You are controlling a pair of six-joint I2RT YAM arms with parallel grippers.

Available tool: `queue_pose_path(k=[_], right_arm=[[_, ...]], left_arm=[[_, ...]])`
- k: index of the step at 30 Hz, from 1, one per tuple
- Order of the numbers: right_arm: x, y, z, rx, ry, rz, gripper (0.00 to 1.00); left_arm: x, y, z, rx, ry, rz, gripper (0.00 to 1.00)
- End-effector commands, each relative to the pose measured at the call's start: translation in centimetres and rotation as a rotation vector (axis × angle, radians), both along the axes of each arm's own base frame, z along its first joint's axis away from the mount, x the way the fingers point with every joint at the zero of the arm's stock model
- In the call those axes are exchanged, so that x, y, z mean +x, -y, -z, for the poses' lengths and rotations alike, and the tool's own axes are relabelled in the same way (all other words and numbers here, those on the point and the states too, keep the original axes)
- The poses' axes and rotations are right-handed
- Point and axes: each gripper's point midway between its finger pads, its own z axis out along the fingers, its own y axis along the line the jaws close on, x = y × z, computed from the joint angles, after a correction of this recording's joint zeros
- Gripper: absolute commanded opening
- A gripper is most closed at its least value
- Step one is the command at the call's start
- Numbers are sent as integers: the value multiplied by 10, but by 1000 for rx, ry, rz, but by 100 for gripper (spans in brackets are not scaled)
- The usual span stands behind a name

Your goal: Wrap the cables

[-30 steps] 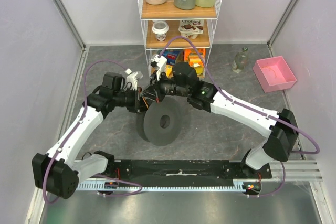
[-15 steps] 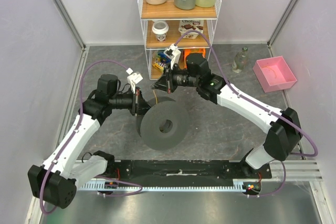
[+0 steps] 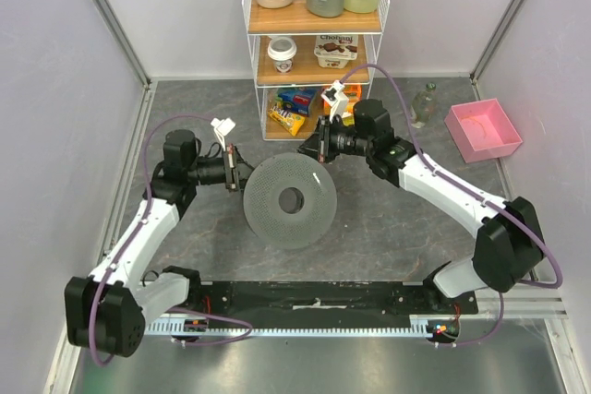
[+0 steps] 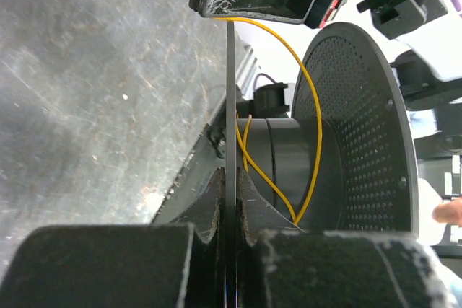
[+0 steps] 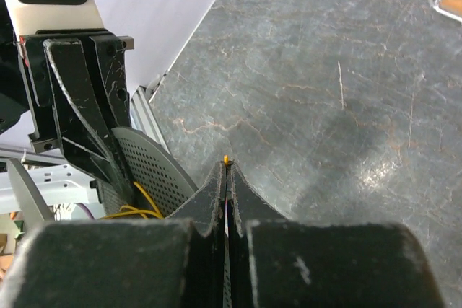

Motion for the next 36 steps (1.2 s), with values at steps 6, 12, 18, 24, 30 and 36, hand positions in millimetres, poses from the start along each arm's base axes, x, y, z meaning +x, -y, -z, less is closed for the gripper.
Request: queue_pose_path(k=[6,12,18,24,30,36], right_arm=[[-4,6,37,49,-174,25,0],[7,2,64,45,-251,49,0],[14,1,118,-26,-329,58,0],[25,0,149,-81,-329,67,0],[39,0,185,-151,-324,63,0],[52,1,209,-186,-332,62,0]], left_arm=[[13,1,14,-154,-242,-39,2],[35,-2,51,-113,-307,-123,2],[56,-6,89,-36,-380,-206,2],[72,-11,120,70,-386,-244,2],[90,-14,147,126,-416,-265,2],[104,-13,161,154,-442,-253,12]])
